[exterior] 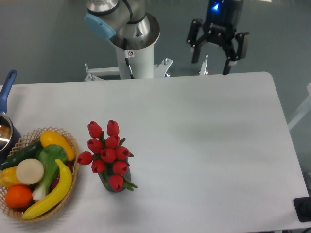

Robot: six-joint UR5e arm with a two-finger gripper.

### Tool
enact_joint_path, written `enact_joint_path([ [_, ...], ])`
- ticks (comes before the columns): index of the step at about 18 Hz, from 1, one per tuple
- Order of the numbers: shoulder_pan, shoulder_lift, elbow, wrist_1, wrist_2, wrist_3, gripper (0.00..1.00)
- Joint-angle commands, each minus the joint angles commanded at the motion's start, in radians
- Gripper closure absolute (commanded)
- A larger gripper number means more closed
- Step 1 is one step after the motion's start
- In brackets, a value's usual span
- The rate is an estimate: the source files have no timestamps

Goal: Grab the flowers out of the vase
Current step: 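Move the open gripper down from its raised pose toward the table, then swing the open gripper toward the red tulip bouquet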

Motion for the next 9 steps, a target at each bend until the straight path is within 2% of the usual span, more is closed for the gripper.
enact_joint_path([
  [2, -0.012, -0.012, -0.008, -0.003, -0.034, -0.021, 0.00],
  [6, -0.034, -0.012, -0.102, 0.012, -0.097, -0.017, 0.00],
  [9, -0.061, -0.012, -0.127, 0.011, -0.097, -0.015, 0.00],
])
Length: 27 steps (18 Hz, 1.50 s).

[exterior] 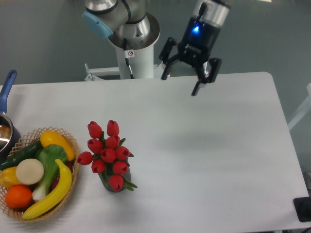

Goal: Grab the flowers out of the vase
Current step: 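Swing the open gripper toward the red tulip bouquet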

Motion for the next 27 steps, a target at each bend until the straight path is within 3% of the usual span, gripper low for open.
enact_joint_path([
  [3, -0.018, -0.011, -0.009, -0.003, -0.006, -0.011, 0.00],
  [7, -0.052, -0.083, -0.009, -0.002, -0.081, -0.008, 0.00],
  [12, -0.094, -0.150, -0.018, 0.115, -0.133, -0.009, 0.00],
  [15, -0.097, -0.161, -0.015, 0.123, -0.144, -0.014, 0.00],
  [25, -0.173, -0.288, 0.090, 0.135, -0.135, -0.014, 0.00],
  [27, -0.180, -0.310, 0.089, 0.170, -0.143, -0.014, 0.00],
])
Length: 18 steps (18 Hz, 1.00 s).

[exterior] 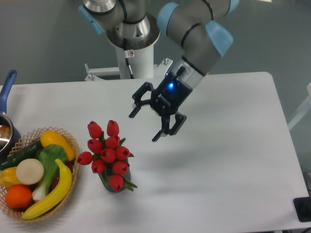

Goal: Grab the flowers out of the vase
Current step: 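Swing the open gripper toward the red tulip bouquet, then lower the open gripper around the tulip stems above the black vase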

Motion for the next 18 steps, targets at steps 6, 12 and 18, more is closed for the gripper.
enact_joint_path([
  [6, -0.026, -0.037, 0.003, 0.092, 0.000, -0.064, 0.00],
  [12, -0.052, -0.083, 0.029, 0.101, 0.000, -0.069, 0.00],
  [18, -0.084, -0.101, 0.038, 0.134, 0.000, -0.138, 0.00],
])
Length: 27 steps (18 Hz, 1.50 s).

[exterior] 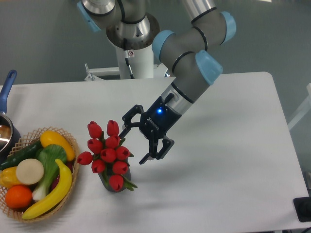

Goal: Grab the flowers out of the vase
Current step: 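Lower the open gripper around the tulip stems above the black vase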

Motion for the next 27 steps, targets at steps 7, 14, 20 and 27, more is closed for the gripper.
enact_joint_path([
  [7, -0.029, -0.025, -0.002, 0.048, 0.000, -0.084, 0.00],
  [14, -0.043, -0.022, -0.014, 0.068, 0.000, -0.086, 0.00],
  [20, -0.046, -0.023, -0.005, 0.071, -0.003, -0.075, 0.00],
  [27, -0.058, -0.034, 0.000, 0.086, -0.002, -0.069, 0.00],
])
